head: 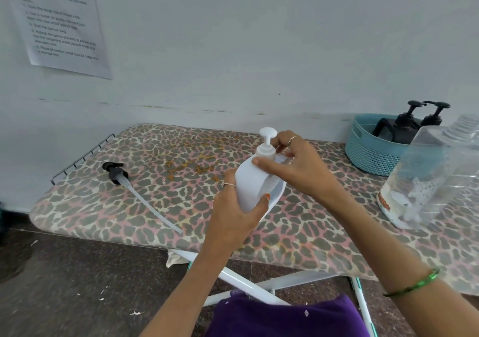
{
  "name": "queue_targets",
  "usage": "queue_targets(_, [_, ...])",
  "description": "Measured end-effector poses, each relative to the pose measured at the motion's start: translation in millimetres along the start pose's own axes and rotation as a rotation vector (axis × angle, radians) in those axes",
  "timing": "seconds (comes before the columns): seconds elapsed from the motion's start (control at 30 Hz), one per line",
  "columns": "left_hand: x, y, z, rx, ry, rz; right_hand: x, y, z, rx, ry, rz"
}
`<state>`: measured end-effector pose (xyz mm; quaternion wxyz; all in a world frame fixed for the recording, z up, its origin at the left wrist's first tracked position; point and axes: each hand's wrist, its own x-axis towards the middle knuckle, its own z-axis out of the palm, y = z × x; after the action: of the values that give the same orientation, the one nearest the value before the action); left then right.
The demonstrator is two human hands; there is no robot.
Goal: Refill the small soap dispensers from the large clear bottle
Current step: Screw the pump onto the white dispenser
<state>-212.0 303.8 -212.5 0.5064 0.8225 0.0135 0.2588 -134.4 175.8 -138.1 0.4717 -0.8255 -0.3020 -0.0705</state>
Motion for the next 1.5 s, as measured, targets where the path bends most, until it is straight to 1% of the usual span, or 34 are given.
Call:
queue_targets(0.1, [0, -1, 1, 0.0, 0.0, 0.003, 0, 4, 6, 0.002, 0.055, 0.05])
queue_targets(0.2, [0, 0, 1, 0.004, 0.005, 0.01, -2, 6, 7, -0.037, 0.03, 0.065])
queue_targets(0.4, [0, -1, 1, -0.006, 0.003, 0.015, -14, -3, -3, 0.183, -0.078, 0.039])
queue_targets(0.47, [0, -2, 1, -0.009, 0.004, 0.023, -14, -3, -4, 0.232, -0.081, 0.036])
queue_targets(0.63, [-1, -3, 1, -0.025, -0.006, 0.031, -10, 0, -1, 0.2, 0.01, 0.032])
queue_targets(0.77, [-1, -2, 1, -0.011, -0.002, 0.043, -7, 0, 10, 0.198, 0.115, 0.075])
queue_targets(0.87, [-1, -1, 1, -0.018, -0.001, 0.034, -5, -4, 15, 0.188, 0.142, 0.076])
queue_targets(0.97, [-1, -1, 1, -0.012, -0.001, 0.038, -9, -6, 11, 0.147, 0.07, 0.068])
queue_targets(1.07, [-1, -2, 1, -0.005, 0.004, 0.038, -13, -6, 1, 0.18, -0.044, 0.068])
queue_targets(1.17, [0, -4, 1, 0.0, 0.002, 0.037, -14, -5, -3, 0.238, -0.072, 0.073])
queue_targets(1.3, [-2, -1, 1, -0.015, 0.0, 0.029, -11, 1, -2, 0.175, -0.006, 0.061])
queue_targets(1.43, [-2, 1, 0, -0.012, -0.007, 0.025, -9, 3, 7, 0.209, 0.103, 0.063])
queue_targets(1.5, [-2, 2, 0, -0.019, -0.011, 0.018, -8, 3, 9, 0.208, 0.116, 0.056])
